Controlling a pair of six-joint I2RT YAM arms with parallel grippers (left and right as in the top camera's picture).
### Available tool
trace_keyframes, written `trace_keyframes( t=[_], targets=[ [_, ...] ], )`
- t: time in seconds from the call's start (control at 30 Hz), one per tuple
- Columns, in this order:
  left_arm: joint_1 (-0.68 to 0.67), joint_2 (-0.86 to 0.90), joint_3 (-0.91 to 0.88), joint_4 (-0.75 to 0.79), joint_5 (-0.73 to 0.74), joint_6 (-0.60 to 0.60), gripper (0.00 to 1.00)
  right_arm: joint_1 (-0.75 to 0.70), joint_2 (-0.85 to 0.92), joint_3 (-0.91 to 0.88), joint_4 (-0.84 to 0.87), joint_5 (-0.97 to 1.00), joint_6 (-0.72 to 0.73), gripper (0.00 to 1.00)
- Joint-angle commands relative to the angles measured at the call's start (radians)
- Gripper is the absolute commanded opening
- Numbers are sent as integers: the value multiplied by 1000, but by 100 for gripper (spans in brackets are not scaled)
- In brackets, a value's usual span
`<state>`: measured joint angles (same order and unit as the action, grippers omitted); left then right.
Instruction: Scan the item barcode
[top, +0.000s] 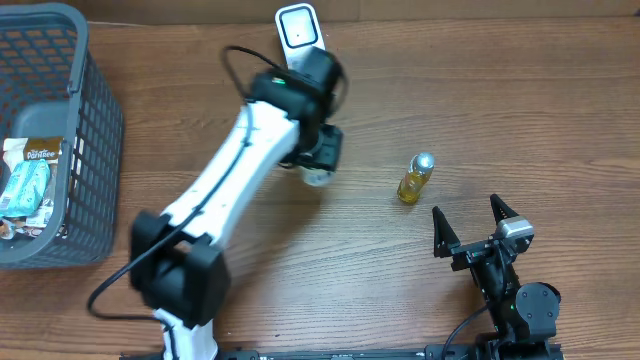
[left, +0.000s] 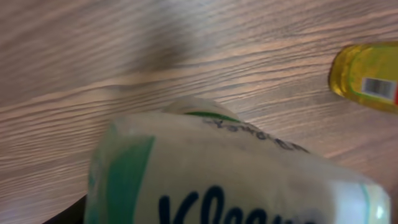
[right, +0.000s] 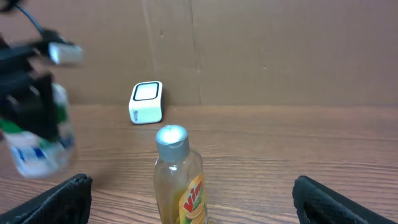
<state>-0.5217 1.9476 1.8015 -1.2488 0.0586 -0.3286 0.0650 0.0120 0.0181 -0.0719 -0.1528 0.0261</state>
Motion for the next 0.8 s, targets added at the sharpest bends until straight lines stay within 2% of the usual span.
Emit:
trace_keyframes(
  t=[0.0,0.07,0.27,0.47,0.6,0.63,0.67,0.77],
  targets=[
    [-78,75,-1,41,-96,-235,40,-8,-5,-10,4,2,0,100],
    [-112,109,-1,66,-108,-302,41,-8,-5,-10,4,2,0,100],
    [-212,200,-1,188,-111,-309,41,-8,-5,-10,4,2,0,100],
    [-259,252,-1,229,-118,-352,43,-8,-5,-10,3,2,0,100],
    [-270,256,-2,232,-117,-352,52,-8,-5,-10,3,2,0,100],
    [-270,256,-2,230,-114,-352,62,-8,-5,-10,4,2,0,100],
    [-270,256,-2,226,-108,-352,68,-8,-5,-10,4,2,0,100],
    [-266,252,-2,208,-105,-346,76,-8,-5,-10,3,2,0,100]
  ],
)
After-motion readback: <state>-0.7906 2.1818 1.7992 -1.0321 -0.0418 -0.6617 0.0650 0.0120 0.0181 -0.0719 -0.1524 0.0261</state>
